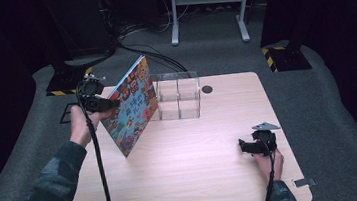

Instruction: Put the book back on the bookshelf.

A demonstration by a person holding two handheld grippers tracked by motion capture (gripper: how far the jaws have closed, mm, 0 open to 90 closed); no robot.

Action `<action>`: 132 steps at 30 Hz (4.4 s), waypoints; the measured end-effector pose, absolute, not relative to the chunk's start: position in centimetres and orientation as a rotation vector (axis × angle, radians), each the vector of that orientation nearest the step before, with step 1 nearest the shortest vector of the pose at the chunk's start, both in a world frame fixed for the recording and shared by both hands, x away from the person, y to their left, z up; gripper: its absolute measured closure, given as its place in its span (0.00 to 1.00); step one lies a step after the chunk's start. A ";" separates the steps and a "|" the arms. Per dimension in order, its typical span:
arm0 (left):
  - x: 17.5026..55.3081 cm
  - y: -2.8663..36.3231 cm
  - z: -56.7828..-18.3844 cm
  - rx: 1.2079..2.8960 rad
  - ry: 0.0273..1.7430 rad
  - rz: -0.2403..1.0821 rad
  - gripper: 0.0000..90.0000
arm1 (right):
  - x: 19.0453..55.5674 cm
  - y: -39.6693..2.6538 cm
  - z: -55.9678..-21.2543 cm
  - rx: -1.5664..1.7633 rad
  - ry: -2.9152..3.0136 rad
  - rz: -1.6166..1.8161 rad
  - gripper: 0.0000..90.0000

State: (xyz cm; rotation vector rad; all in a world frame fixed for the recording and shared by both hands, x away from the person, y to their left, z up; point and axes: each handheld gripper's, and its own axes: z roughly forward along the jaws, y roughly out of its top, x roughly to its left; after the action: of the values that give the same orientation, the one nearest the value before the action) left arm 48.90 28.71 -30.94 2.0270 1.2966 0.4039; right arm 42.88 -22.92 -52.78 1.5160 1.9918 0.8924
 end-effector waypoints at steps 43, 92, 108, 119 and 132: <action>50.1 27.2 -31.7 1.640 1.400 0.485 0.89 | 42.9 -23.0 -52.8 1.508 1.993 0.894 0.15; 46.2 27.8 -31.3 1.705 1.326 0.544 0.15 | 42.9 -23.0 -52.8 1.506 1.995 0.894 0.16; 40.2 29.4 -33.0 1.744 1.259 0.570 0.00 | 42.9 -23.0 -52.8 1.506 1.995 0.893 0.15; 37.5 31.7 -38.4 1.777 1.332 0.581 0.00 | 42.9 -23.0 -52.8 1.501 2.000 0.893 0.15; 36.4 33.3 -48.2 1.800 1.494 0.458 0.00 | 42.9 -22.9 -52.8 1.495 2.004 0.899 0.15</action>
State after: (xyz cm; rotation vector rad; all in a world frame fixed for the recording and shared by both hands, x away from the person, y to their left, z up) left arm 36.40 33.34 -48.25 1.7995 1.4939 0.4580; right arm 42.90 -22.94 -52.82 1.4954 2.0040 0.8986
